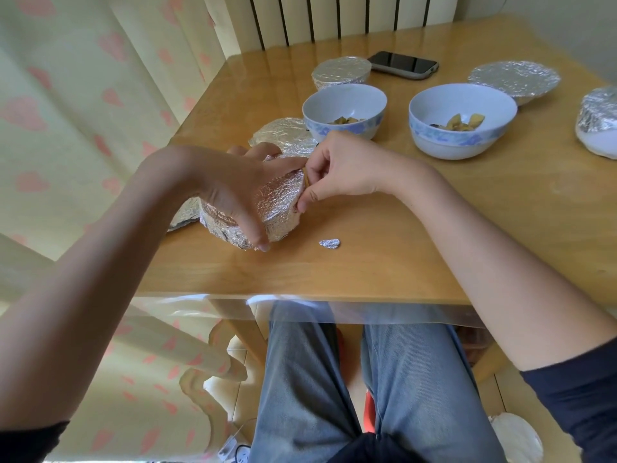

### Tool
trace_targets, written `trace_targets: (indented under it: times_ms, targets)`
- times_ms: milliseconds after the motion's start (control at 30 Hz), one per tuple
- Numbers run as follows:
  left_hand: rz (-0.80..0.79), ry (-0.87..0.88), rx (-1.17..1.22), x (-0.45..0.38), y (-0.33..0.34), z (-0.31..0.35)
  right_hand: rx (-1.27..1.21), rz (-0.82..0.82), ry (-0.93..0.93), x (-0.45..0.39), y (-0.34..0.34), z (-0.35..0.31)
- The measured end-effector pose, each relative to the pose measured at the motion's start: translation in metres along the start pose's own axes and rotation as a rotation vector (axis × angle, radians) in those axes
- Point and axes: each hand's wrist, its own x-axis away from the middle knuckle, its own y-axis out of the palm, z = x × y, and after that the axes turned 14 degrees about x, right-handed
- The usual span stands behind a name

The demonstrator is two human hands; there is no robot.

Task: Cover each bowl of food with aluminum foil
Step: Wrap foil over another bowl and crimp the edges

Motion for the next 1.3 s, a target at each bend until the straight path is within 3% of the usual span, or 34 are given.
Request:
trace_targets:
  times_ms: [233,400,700,900,1300]
  targets:
    - [0.032,-0.028,0.029,0.001,0.000,-0.001,0.006,0.100,0.004,0.004,-0.003,-0.001]
    - [0.036,-0.095,0.085,0.003,0.004,0.000,0.206,0.208,0.074,0.035,0.006,0.003]
    - [-0.036,0.086,-0.010,0.006,0.003,-0.009,0.448,0.196,0.131,0.051,0.040,-0.046]
    - [-0.012,0.110,-0.005,0.002,0.002,-0.008,0.404,0.261,0.143,0.041,0.048,-0.053]
    - [-0.025,0.113,0.010,0.001,0.003,-0.010,0.262,0.231,0.116,0.039,0.046,-0.035]
